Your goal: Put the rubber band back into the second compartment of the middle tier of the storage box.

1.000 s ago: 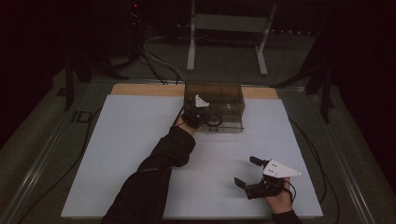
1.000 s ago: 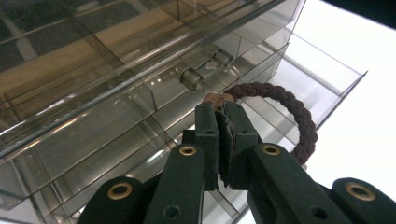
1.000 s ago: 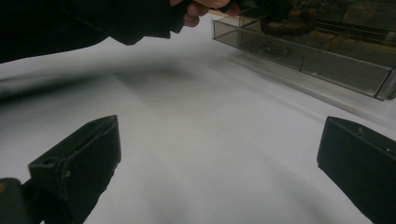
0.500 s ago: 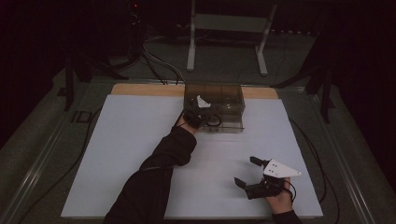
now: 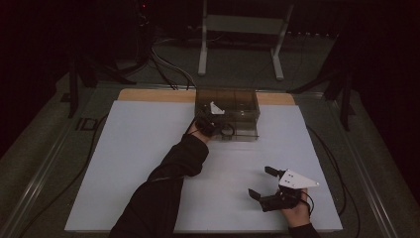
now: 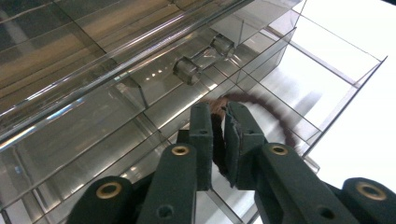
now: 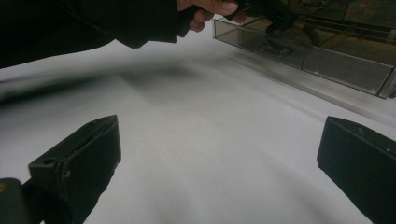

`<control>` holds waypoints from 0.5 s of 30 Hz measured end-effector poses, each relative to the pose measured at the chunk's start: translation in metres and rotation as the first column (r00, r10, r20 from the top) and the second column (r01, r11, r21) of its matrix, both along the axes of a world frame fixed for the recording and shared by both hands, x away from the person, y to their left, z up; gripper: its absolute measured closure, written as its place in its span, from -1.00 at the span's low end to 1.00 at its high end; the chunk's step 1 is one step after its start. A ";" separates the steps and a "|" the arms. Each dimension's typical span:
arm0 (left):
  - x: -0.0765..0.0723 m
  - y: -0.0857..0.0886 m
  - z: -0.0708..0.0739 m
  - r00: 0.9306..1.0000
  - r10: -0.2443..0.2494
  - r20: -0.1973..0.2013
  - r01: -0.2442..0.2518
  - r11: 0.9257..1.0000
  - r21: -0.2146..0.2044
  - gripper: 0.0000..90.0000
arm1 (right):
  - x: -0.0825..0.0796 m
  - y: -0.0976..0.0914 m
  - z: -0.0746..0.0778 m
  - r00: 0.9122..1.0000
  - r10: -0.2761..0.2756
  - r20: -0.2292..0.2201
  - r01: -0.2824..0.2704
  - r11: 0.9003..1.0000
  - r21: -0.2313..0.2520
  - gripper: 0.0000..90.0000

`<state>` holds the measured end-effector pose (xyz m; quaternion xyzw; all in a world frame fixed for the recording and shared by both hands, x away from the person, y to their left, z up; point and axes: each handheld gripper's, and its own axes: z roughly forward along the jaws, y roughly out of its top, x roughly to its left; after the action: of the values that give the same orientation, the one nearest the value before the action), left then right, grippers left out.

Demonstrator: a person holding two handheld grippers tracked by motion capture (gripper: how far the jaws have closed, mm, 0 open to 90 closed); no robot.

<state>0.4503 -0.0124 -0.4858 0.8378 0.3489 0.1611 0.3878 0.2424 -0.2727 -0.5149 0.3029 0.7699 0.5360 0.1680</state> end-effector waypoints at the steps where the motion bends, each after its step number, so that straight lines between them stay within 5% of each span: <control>1: 0.000 0.000 0.000 1.000 -0.001 -0.002 0.001 1.000 0.000 0.75 | 0.000 0.000 0.000 1.000 0.000 0.000 0.000 1.000 0.000 -1.00; 10: -0.006 0.000 0.008 1.000 -0.016 0.020 0.017 0.999 -0.047 0.09 | 0.000 0.000 0.000 1.000 0.000 -0.004 0.000 1.000 -0.001 -1.00; 15: -0.011 0.001 0.013 1.000 -0.027 0.015 0.028 0.998 -0.060 0.00 | 0.000 0.000 0.000 1.000 -0.002 -0.005 0.002 1.000 0.001 -1.00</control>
<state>0.4389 -0.0118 -0.4725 0.8293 0.3394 0.1514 0.4174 0.2427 -0.2727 -0.5154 0.3051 0.7697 0.5355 0.1663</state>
